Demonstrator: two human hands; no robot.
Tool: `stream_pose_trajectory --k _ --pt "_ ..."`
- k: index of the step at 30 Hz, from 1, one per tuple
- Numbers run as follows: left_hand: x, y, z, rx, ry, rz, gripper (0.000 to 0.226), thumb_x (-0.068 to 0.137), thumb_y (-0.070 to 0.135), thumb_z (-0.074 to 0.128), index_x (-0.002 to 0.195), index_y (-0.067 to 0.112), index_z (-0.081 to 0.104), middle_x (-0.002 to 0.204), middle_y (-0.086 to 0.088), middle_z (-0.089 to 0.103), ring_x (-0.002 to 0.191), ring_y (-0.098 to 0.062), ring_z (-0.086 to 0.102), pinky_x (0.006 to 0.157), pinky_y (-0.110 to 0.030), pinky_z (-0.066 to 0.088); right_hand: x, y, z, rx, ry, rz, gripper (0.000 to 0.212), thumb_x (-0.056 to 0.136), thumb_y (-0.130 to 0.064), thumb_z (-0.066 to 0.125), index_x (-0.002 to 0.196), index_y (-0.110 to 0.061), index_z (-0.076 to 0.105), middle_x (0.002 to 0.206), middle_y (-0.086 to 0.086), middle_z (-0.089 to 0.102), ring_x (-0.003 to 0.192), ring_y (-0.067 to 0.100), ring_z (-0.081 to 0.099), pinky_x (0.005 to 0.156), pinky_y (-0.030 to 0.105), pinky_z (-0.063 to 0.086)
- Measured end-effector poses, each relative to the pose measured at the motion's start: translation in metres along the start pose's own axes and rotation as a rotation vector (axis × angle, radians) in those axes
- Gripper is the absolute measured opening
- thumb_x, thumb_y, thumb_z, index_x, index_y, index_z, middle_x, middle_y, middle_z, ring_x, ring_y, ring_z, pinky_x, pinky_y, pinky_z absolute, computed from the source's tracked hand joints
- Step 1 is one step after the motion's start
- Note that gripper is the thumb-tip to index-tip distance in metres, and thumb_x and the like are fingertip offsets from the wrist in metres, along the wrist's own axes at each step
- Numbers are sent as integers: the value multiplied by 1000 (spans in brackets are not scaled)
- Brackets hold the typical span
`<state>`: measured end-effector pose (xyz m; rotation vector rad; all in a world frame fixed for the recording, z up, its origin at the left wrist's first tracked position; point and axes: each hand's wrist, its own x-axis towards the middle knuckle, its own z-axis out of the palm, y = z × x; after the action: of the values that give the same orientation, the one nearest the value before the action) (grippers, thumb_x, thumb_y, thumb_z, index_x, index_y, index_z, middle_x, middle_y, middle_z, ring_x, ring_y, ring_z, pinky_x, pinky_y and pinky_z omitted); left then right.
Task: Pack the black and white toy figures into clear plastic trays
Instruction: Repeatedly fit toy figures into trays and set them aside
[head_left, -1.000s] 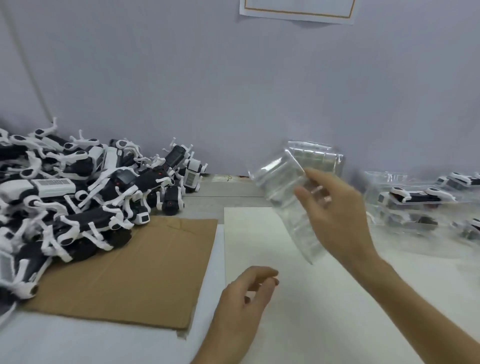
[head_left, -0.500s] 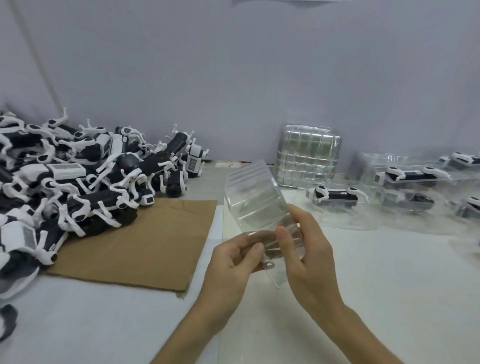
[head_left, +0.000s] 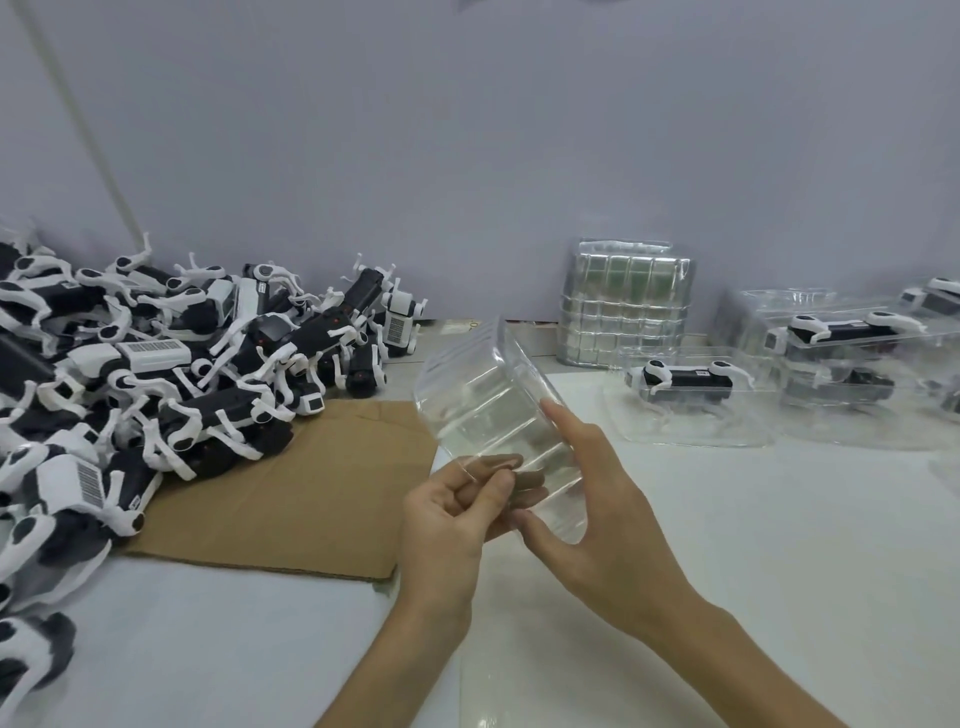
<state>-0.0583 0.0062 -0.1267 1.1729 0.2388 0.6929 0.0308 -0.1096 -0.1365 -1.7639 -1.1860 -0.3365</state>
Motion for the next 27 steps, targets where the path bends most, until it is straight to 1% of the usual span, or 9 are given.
stream_pose_trajectory --k 1,4,7,9,12,15,17,22,27 --pt "-1 1 1 -5 -8 -6 11 81 13 68 84 16 79 88 -19 76 83 -31 75 66 -23 57 0 0 -1 -5 -2 -1 86 81 -35 72 151 -39 23 139 -23 43 121 3 51 92 9 43" --pt "1 3 0 -22 -65 -45 17 75 24 75 91 20 79 93 -17 76 89 -31 75 70 -24 58 1 -3 -3 -6 14 11 87 79 -36 72 151 -39 24 137 -22 45 112 -1 55 84 11 47" --pt "3 7 -2 -107 -163 -111 31 74 30 79 103 20 77 106 -18 74 103 -32 71 79 -28 58 3 -5 -5 63 77 58 82 78 -36 74 149 -33 33 131 -18 52 103 5 60 79 13 48" --pt "4 7 -2 -170 -199 -127 30 76 28 75 104 16 77 114 -19 72 109 -33 69 84 -29 57 5 -4 -8 142 102 98 82 78 -29 79 148 -29 37 129 -13 56 106 12 62 82 16 49" --pt "5 5 -2 -203 -236 -127 29 81 25 71 107 14 76 119 -19 70 112 -34 67 87 -30 56 7 -4 -12 196 85 122 82 77 -19 84 146 -24 39 127 -8 59 105 16 62 85 21 51" --pt "5 6 -3 -201 -279 -136 30 82 26 69 110 16 75 121 -16 69 115 -31 66 88 -29 55 8 -7 -13 214 91 119 80 75 -21 83 144 -22 42 124 -7 61 104 16 63 83 17 49" --pt "6 6 -4 -196 -310 -142 31 83 26 67 112 17 75 122 -15 69 115 -29 66 89 -29 55 9 -8 -14 236 98 123 78 73 -25 81 142 -23 43 120 -7 63 100 16 64 80 15 48" --pt "5 6 -4 -197 -334 -169 34 81 25 69 113 16 75 121 -16 70 113 -30 67 89 -29 55 9 -7 -17 293 70 148 78 74 -28 80 142 -26 42 122 -6 62 95 18 65 77 18 51" --pt "5 5 -4 -173 -342 -156 34 79 26 70 111 15 76 114 -16 72 102 -23 71 86 -30 56 9 -7 -19 359 48 148 79 74 -28 82 142 -27 42 120 -7 63 98 17 67 75 17 51"
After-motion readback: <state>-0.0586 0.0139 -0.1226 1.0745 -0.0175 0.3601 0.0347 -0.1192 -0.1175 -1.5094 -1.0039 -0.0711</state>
